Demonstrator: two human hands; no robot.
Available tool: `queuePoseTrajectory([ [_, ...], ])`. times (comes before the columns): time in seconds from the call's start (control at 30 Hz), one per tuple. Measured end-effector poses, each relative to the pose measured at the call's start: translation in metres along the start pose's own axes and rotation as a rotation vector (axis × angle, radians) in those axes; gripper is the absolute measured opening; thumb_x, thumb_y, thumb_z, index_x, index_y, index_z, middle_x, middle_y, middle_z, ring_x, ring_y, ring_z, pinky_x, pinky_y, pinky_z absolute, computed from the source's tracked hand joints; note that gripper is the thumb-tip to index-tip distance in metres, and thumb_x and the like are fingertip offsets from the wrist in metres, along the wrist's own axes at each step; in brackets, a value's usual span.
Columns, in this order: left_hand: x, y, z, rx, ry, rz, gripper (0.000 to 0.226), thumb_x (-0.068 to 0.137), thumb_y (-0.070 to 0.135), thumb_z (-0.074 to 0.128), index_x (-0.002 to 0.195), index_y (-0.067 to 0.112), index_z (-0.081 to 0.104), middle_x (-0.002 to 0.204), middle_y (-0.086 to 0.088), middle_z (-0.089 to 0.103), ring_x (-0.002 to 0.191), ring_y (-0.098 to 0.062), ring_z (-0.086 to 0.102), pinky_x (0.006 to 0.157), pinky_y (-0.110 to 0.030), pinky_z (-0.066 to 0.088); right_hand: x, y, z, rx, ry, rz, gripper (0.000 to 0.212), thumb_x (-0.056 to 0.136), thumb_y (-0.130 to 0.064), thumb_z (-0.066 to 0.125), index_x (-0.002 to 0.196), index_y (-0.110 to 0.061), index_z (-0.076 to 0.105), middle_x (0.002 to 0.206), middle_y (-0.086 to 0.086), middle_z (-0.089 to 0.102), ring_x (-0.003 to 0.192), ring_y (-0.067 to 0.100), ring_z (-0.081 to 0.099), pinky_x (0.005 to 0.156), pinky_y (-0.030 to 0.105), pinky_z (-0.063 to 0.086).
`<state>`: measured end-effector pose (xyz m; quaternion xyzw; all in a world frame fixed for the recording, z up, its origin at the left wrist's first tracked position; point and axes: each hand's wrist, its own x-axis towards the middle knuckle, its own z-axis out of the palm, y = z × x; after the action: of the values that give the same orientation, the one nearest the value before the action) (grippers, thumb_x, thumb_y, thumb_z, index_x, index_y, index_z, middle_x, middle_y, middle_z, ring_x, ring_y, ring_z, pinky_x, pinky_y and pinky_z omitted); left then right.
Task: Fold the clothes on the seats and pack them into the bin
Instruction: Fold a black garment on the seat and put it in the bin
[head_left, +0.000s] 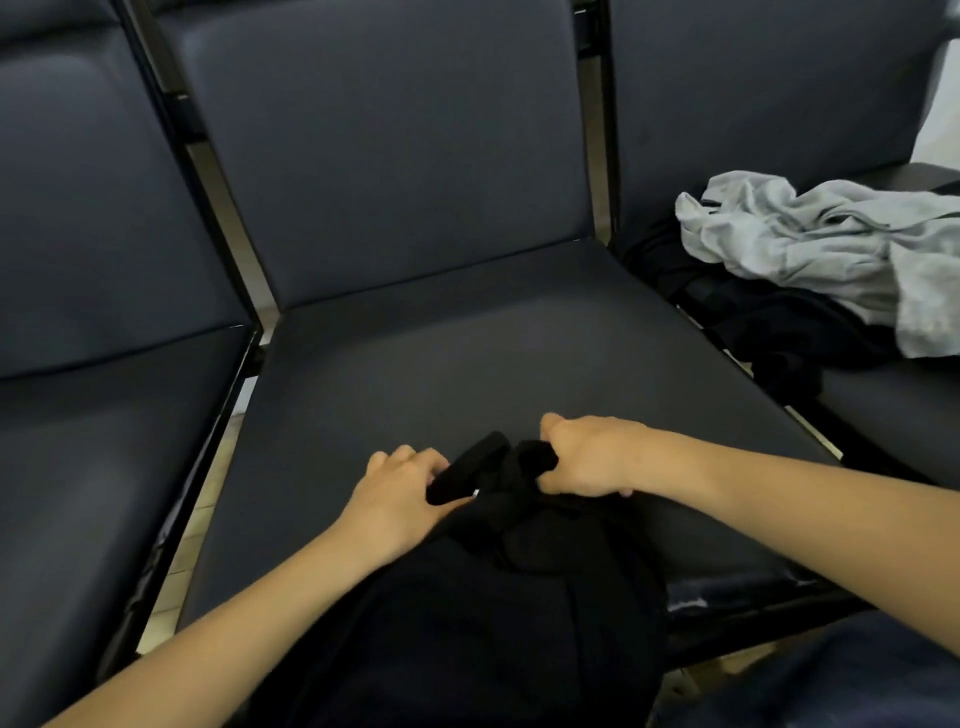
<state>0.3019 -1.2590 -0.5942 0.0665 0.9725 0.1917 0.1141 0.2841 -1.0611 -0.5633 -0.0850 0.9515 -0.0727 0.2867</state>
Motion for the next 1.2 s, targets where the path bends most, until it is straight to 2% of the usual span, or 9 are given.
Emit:
queuePoseTrajectory([
  [0.1, -0.001, 0.004, -0.002, -0.052, -0.010, 0.020, 0.025, 0.090, 0.038, 0.059, 0.075, 0.028, 0.043, 0.082, 0.011, 0.041, 0.091, -0.015, 0.039, 0.075, -0.024, 0.035, 0.008, -0.006, -0.002, 0.040, -0.002, -0.011, 0.037, 0.094, -0.027, 0.049, 0.127, -0.011, 0.045, 0.112, 0.011, 0.058, 0.086, 0.031, 0.067, 0.051, 0.030, 0.050],
  [0.2, -0.002, 0.004, -0.010, -0.307, 0.052, -0.056, 0.025, 0.090, 0.025, 0.061, 0.074, 0.019, 0.043, 0.072, 0.004, 0.051, 0.068, -0.012, 0.049, 0.058, -0.023, 0.036, 0.011, -0.009, -0.005, 0.301, 0.074, -0.016, 0.032, 0.098, -0.024, 0.040, 0.126, -0.010, 0.036, 0.105, 0.012, 0.062, 0.073, 0.024, 0.066, 0.053, 0.032, 0.053],
  [0.37, -0.020, 0.010, -0.039, -1.241, 0.090, -0.292, 0.009, 0.088, 0.005, 0.054, 0.082, 0.012, 0.055, 0.067, -0.004, 0.062, 0.058, -0.014, 0.061, 0.052, -0.022, 0.050, 0.001, -0.021, -0.015, 0.928, 0.242, -0.280, 0.017, 0.103, -0.030, 0.032, 0.115, -0.024, 0.044, 0.104, 0.003, 0.061, 0.075, 0.025, 0.068, 0.068, 0.039, 0.057],
  [0.47, -0.032, 0.006, -0.057, -1.470, 0.093, -0.233, 0.012, 0.085, 0.004, 0.058, 0.094, 0.011, 0.061, 0.083, -0.010, 0.070, 0.069, -0.019, 0.069, 0.059, -0.028, 0.057, -0.011, -0.027, -0.023, 1.170, 0.254, -0.366, 0.023, 0.103, -0.020, 0.034, 0.119, -0.027, 0.049, 0.096, 0.007, 0.064, 0.070, 0.024, 0.065, 0.073, 0.041, 0.057],
  [0.57, -0.040, 0.003, -0.074, -1.611, 0.062, -0.175, 0.035, 0.078, 0.015, 0.061, 0.113, 0.011, 0.064, 0.105, -0.007, 0.072, 0.089, -0.021, 0.071, 0.075, -0.034, 0.053, -0.020, -0.027, -0.032, 1.355, 0.216, -0.396, 0.032, 0.102, -0.014, 0.038, 0.125, -0.031, 0.053, 0.084, 0.011, 0.069, 0.071, 0.024, 0.067, 0.071, 0.043, 0.058],
  [0.67, -0.051, 0.002, -0.090, -1.792, 0.052, -0.115, 0.035, 0.080, 0.029, 0.057, 0.108, 0.015, 0.073, 0.109, -0.005, 0.072, 0.095, -0.020, 0.070, 0.077, -0.033, 0.055, -0.025, -0.024, -0.040, 1.488, 0.185, -0.414, 0.031, 0.100, -0.015, 0.042, 0.124, -0.029, 0.057, 0.082, 0.009, 0.072, 0.077, 0.028, 0.070, 0.067, 0.042, 0.057],
  [0.77, -0.058, 0.004, -0.100, -1.827, 0.074, -0.073, 0.035, 0.084, 0.036, 0.054, 0.100, 0.014, 0.076, 0.107, -0.004, 0.073, 0.091, -0.017, 0.072, 0.065, -0.030, 0.060, -0.031, -0.021, -0.046, 1.543, 0.189, -0.422, 0.028, 0.099, -0.014, 0.045, 0.117, -0.027, 0.063, 0.091, 0.009, 0.073, 0.080, 0.025, 0.070, 0.066, 0.038, 0.055],
  [1.03, -0.060, 0.007, -0.094, -1.576, 0.282, 0.036, 0.017, 0.089, 0.017, 0.055, 0.102, 0.009, 0.062, 0.102, -0.004, 0.072, 0.090, -0.015, 0.070, 0.076, -0.030, 0.056, -0.044, -0.019, -0.046, 1.600, 0.196, -0.340, 0.033, 0.098, -0.009, 0.036, 0.115, -0.019, 0.064, 0.099, 0.009, 0.046, 0.076, 0.021, 0.055, 0.055, 0.030, 0.055],
  [1.2, -0.066, 0.007, -0.096, -1.455, 0.419, 0.132, 0.009, 0.074, 0.020, 0.064, 0.081, 0.017, 0.059, 0.075, 0.003, 0.063, 0.067, -0.009, 0.064, 0.054, -0.021, 0.052, -0.051, -0.013, -0.050, 1.600, 0.287, -0.365, 0.033, 0.099, -0.011, 0.040, 0.115, -0.029, 0.063, 0.091, 0.009, 0.062, 0.078, 0.021, 0.060, 0.058, 0.033, 0.055],
])
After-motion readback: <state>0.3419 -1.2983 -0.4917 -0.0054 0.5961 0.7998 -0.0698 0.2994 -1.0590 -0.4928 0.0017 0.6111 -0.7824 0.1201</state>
